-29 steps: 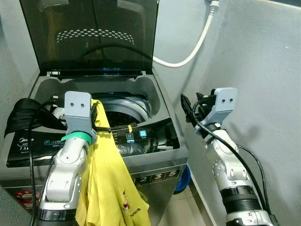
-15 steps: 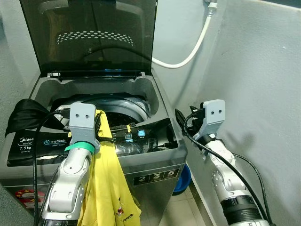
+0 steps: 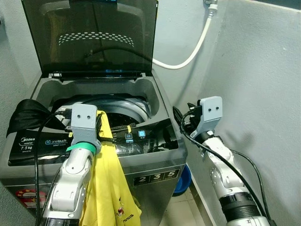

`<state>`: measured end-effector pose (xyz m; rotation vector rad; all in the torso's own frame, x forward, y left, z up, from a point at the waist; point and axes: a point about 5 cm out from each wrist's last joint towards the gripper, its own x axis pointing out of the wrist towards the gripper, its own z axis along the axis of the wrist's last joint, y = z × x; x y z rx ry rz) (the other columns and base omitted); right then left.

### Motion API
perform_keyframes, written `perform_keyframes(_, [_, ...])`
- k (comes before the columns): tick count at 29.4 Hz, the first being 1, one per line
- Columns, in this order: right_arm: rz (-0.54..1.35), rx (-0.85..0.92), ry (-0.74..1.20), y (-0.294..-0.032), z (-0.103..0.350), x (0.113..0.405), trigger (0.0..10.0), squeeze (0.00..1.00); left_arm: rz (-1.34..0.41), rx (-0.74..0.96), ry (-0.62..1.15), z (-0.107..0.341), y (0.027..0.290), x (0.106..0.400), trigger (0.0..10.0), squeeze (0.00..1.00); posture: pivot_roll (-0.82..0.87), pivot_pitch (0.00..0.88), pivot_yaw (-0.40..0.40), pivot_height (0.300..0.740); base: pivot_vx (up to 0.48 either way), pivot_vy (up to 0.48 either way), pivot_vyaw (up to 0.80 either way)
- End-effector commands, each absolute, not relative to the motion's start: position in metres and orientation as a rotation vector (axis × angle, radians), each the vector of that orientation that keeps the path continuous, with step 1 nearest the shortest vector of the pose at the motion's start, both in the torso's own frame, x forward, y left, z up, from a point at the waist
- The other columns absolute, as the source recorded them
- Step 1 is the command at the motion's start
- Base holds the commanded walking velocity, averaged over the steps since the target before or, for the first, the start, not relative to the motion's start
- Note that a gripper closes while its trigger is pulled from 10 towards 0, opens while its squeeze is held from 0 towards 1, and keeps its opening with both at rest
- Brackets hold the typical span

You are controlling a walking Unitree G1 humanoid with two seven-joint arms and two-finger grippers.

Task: Clothes washing

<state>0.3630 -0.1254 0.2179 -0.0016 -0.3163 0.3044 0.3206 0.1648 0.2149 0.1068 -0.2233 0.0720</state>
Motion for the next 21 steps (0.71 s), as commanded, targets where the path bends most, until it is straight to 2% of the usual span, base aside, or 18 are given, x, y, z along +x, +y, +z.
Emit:
perform_keyframes(1, [0.299,-0.008,-0.324,-0.1267,0.22,0.3643,10.0,0.0,0.057,0.064,-0.208,0.2114,0.161,0.3211,10.0,0.0,0.0,0.007,-0.016,0.74,0.0,0.0,0.0])
perform_keyframes(6, [0.3,-0.009,-0.325,-0.1267,0.2205,0.3641,10.0,0.0,0.059,0.044,-0.205,0.2117,0.1626,0.3193,10.0,0.0,0.0,0.012,-0.019,0.74,0.0,0.0,0.0])
perform_keyframes(10, [0.305,-0.012,-0.322,-0.1267,0.2199,0.3637,10.0,0.0,0.047,-0.032,-0.255,0.2179,0.1628,0.3159,10.0,0.0,0.0,0.016,-0.023,0.74,0.0,0.48,0.0])
perform_keyframes(17, [0.31,-0.015,-0.323,-0.1265,0.2204,0.364,10.0,0.0,0.066,-0.01,-0.268,0.218,0.1644,0.3157,10.0,0.0,0.0,0.017,-0.025,0.74,0.0,0.48,0.0])
perform_keyframes(21, [0.309,-0.017,-0.324,-0.1272,0.2208,0.3638,10.0,0.0,0.068,0.011,-0.257,0.2163,0.1652,0.316,10.0,0.0,0.0,0.015,-0.023,0.74,0.0,0.0,0.0])
